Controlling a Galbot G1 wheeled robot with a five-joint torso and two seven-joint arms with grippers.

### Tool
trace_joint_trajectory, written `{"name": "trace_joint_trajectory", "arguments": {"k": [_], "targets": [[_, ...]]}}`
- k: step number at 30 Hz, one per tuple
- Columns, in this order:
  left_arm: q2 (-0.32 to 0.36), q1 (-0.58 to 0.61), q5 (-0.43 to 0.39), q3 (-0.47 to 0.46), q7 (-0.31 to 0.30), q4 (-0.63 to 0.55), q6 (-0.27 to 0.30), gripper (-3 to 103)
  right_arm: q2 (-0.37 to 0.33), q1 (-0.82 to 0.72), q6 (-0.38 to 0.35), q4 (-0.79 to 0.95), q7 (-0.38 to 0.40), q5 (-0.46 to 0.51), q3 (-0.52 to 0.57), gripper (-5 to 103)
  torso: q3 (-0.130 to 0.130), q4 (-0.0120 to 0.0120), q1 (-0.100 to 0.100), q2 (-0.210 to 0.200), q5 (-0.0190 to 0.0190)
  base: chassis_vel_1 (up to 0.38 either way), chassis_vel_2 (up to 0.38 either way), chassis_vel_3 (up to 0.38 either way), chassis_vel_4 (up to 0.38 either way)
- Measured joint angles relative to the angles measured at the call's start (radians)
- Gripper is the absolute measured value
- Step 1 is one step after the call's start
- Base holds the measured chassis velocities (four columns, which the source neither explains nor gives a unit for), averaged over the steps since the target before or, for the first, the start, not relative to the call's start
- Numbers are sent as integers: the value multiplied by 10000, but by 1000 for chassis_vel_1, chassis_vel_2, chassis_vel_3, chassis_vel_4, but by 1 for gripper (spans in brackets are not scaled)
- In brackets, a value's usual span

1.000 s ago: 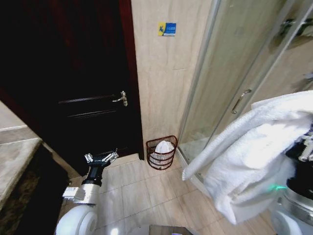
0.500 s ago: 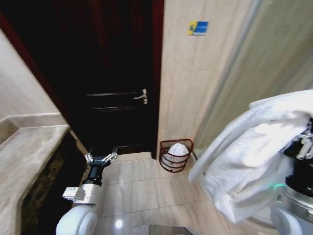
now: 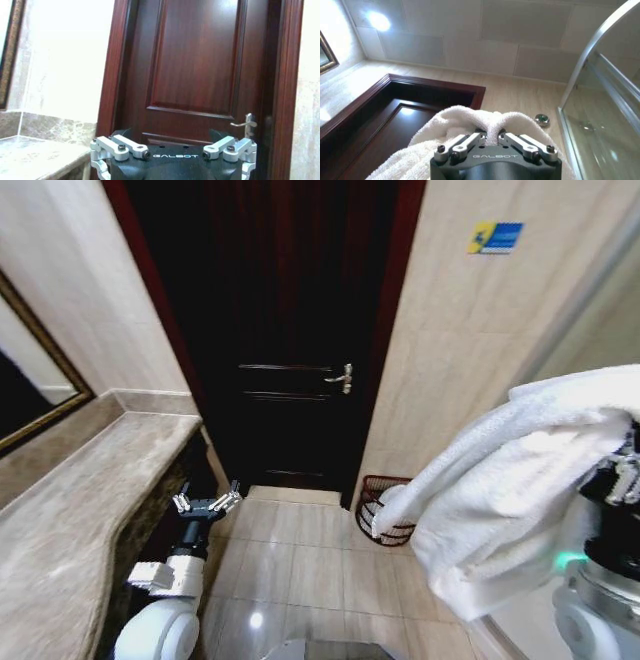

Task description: Discard the used towel into the hamper.

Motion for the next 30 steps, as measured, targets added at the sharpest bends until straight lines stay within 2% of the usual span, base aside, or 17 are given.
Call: {"name": "trace_joint_trajectory", "arguments": {"k": [17, 27, 30], "targets": [[0, 0, 0, 0, 0, 0, 0, 100, 249, -172, 86, 58, -54, -55, -33, 8, 346, -1, 282, 633, 0, -27, -28, -29, -30], [0, -1, 0, 0, 0, 0, 0, 100, 503, -424, 163, 75, 50, -157, -54, 8, 372, 6, 300, 670, -2, -14, -12, -17, -8], [0, -1, 0, 0, 0, 0, 0, 100, 865, -635, 240, 43, 28, -356, -246, 8, 369, 2, 299, 667, -2, 0, 0, 0, 0]]}}
